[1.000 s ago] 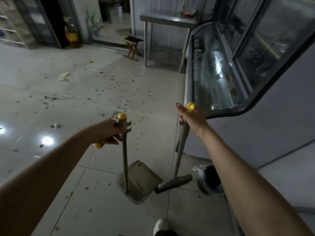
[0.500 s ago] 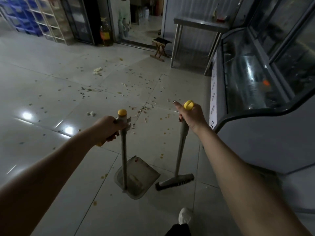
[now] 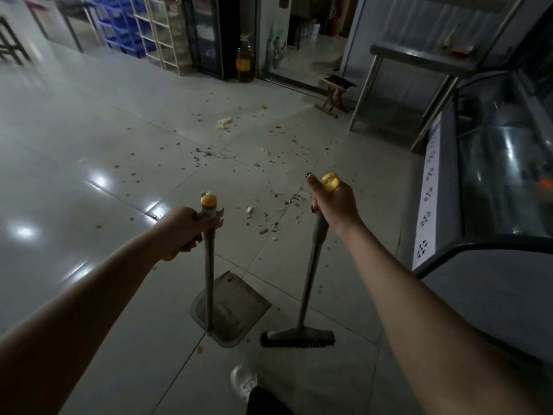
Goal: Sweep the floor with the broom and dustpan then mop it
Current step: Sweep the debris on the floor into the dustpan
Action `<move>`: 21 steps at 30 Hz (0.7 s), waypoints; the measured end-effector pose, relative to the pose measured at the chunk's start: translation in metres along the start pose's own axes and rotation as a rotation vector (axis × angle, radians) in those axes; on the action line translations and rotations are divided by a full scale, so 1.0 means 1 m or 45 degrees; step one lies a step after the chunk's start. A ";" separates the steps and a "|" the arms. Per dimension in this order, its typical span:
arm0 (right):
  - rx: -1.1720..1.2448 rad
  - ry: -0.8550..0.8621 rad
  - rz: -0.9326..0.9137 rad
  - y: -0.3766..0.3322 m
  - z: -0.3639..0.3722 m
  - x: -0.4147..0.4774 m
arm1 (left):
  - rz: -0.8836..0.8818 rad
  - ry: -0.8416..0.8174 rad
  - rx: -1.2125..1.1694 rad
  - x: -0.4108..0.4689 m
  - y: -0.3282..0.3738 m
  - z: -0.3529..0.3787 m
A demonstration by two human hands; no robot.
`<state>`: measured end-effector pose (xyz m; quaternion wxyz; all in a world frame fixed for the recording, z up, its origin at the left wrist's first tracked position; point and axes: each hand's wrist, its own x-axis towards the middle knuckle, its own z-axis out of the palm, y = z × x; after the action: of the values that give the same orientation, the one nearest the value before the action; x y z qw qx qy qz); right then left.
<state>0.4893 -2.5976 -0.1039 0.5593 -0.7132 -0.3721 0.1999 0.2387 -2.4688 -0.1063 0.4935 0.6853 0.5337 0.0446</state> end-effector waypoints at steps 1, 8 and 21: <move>-0.009 -0.019 -0.004 -0.001 0.010 0.008 | -0.009 0.023 0.017 0.005 -0.002 -0.008; -0.033 -0.082 0.013 -0.004 0.074 0.085 | -0.077 0.066 -0.090 0.063 -0.002 -0.066; 0.035 -0.209 0.004 -0.022 0.183 0.208 | -0.063 0.142 -0.119 0.166 0.005 -0.158</move>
<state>0.4881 -2.3202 -0.1096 0.5364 -0.6872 -0.4128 0.2638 0.2196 -2.2399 -0.0999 0.4952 0.6445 0.5747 0.0954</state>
